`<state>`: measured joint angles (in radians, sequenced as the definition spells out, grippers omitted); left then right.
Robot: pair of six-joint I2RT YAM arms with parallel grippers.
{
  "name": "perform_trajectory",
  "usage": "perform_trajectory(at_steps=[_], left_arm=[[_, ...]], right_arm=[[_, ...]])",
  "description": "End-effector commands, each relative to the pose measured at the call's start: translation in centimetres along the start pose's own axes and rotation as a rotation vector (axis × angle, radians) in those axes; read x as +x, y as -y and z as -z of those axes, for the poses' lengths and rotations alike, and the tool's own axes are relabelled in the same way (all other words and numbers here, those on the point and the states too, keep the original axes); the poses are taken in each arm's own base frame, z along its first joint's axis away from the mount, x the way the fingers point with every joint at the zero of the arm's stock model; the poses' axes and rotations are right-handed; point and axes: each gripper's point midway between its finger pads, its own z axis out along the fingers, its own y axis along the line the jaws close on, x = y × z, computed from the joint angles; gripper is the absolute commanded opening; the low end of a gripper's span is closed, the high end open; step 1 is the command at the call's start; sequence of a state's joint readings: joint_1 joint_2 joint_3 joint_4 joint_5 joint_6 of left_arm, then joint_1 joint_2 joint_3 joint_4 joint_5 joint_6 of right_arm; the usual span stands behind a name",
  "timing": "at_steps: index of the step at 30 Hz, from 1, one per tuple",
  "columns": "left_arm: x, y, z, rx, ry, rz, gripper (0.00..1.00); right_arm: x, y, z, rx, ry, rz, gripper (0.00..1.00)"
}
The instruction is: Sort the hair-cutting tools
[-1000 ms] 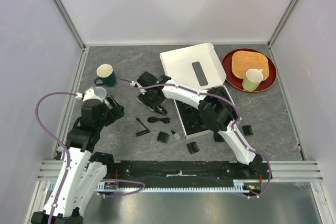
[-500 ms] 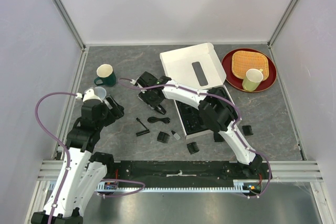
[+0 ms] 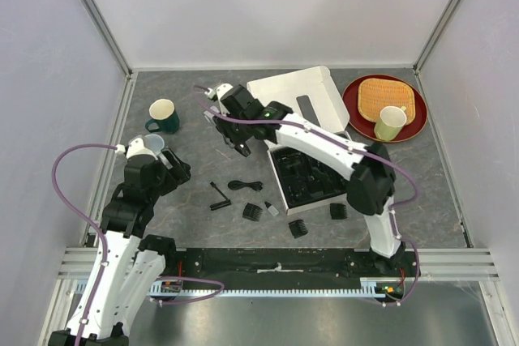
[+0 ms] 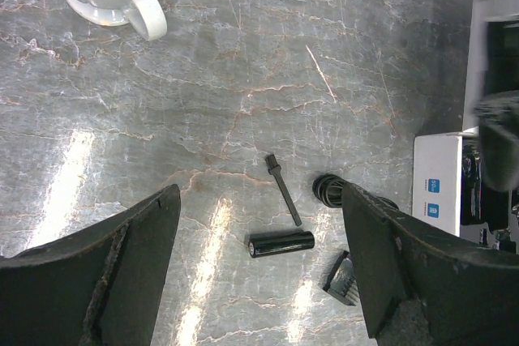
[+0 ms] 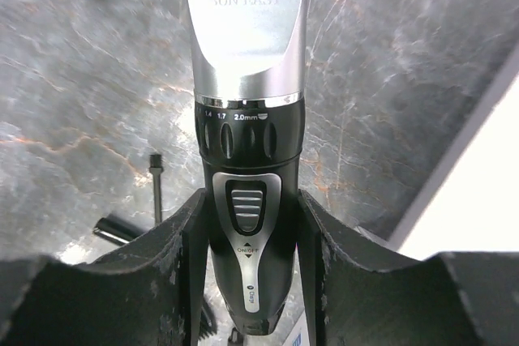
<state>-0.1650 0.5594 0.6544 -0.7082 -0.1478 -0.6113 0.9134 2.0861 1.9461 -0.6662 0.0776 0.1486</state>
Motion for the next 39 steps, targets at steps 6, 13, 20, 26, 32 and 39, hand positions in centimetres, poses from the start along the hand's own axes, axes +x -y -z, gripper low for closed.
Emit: perform_trajectory(at_steps=[6, 13, 20, 26, 32, 39], left_arm=[[-0.8, 1.1, 0.1, 0.038, 0.017, 0.032, 0.86], [-0.7, 1.2, 0.0, 0.044, 0.013, 0.035, 0.85], [-0.3, 1.3, -0.3, 0.047, -0.008, 0.030, 0.85], [-0.1, 1.2, -0.5, 0.039, -0.022, 0.027, 0.85], [-0.1, 1.2, -0.6, 0.033, -0.025, 0.027, 0.85], [-0.1, 1.2, -0.6, 0.034, -0.029, 0.024, 0.85]], right_arm=[[-3.1, 3.0, 12.7, 0.114, 0.244, -0.097, 0.21], [3.2, 10.2, 17.3, 0.421, 0.275, -0.182, 0.22], [8.5, 14.7, 18.3, 0.577, 0.251, -0.296, 0.23], [12.0, 17.2, 16.7, 0.604, 0.205, -0.325, 0.24], [13.6, 18.5, 15.2, 0.588, 0.214, -0.346, 0.23], [15.0, 19.2, 14.8, 0.609, 0.215, -0.332, 0.29]])
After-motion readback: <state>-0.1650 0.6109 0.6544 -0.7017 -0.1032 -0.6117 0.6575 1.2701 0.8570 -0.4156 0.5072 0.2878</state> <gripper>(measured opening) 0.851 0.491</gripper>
